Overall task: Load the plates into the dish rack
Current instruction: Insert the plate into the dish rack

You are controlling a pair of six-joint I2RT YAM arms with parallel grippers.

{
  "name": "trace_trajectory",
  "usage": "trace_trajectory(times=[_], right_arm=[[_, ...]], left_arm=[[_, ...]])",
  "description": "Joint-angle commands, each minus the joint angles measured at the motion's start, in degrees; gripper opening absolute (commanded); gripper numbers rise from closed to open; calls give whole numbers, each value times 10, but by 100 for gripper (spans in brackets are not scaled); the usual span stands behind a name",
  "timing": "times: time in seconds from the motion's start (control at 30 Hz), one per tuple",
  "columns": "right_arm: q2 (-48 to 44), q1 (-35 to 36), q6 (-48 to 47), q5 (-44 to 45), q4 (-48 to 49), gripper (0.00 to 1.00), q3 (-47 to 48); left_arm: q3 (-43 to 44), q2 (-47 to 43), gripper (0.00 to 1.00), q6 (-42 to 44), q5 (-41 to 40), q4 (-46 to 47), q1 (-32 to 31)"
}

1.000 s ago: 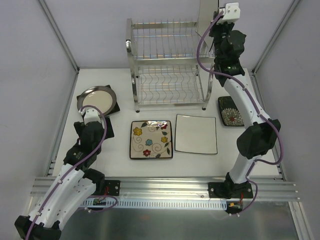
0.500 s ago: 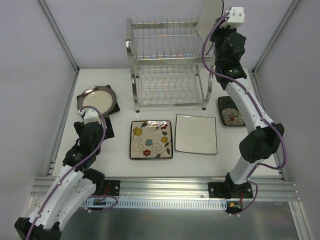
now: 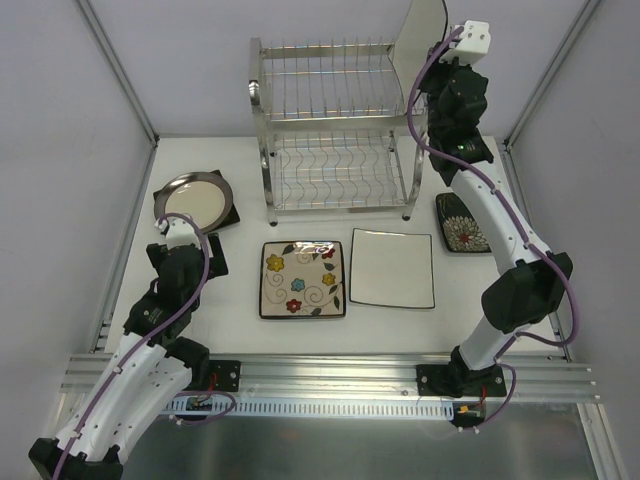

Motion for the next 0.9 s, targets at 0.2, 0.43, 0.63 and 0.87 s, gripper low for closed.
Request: trace_trajectory(times=[0.2,0.43,0.63,0.87], right_arm=[[-11,42,72,-56,-117,33,4],[-13,41,72,-31,-138,42,6],[-11,22,111,-32,-156,29,7],[-16,6,151,-46,-164,24,0]], left_arm=[[-4,-14,99,10,9,18,5],[-5,-24,99,11,10,19,4],[-5,-28,99,10,11,18,4],[-6,-28,99,10,11,18,5]])
